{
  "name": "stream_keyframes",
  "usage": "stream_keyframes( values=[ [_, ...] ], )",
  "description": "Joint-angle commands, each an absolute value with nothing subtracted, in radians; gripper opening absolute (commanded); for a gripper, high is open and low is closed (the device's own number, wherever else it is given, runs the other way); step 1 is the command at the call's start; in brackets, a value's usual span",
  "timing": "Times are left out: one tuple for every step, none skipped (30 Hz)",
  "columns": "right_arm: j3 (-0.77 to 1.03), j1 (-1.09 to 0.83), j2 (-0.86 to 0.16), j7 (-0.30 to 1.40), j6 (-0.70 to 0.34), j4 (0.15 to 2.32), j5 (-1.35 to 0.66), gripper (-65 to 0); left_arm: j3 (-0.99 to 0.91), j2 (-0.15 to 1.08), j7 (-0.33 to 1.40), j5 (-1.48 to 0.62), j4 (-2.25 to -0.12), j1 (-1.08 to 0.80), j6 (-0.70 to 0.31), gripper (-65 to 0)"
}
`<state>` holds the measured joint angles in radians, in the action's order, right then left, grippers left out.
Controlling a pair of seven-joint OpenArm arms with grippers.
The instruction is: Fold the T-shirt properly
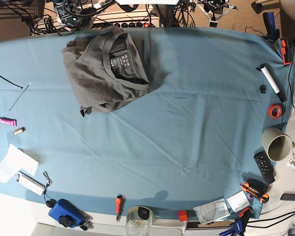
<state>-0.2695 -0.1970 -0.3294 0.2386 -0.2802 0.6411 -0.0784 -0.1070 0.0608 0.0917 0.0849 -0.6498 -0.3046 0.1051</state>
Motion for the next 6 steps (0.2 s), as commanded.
stream_keyframes(
  values=[
    [-0.268, -0.197, -0.345, 0.239, -0.279, 0.648, -0.082, -65.0, -0.108, 0.061, 0.085, 0.085, -0.657, -0.313, 0.135, -65.0],
    [-0.268, -0.197, -0.346, 0.239, -0.279, 0.648, -0.082, -65.0, -0.108, 0.061, 0.085, 0.085, -0.657, -0.314, 0.159, -65.0],
    [-0.268, -0.197, -0.347, 0.239, -0.279, 0.648, -0.082, -65.0, -0.108, 0.061, 0.085, 0.085, -0.657, -0.315, 0.186, -65.0],
    [-0.268, -0.197, -0.347, 0.239, -0.279, 0.648, -0.082, -65.0, -0.108, 0.061, 0.085, 0.085, -0.657, -0.315, 0.210, -65.0],
    [-0.268, -0.196, -0.347, 0.239, -0.279, 0.648, -0.082, -65.0, -0.108, 0.061, 0.085, 0.085, -0.657, -0.316, 0.237, -65.0],
    [-0.268, -0.197, -0.347, 0.239, -0.279, 0.648, -0.082, -65.0, -0.108, 0.061, 0.085, 0.085, -0.657, -0.316, 0.263, -65.0]
  ],
)
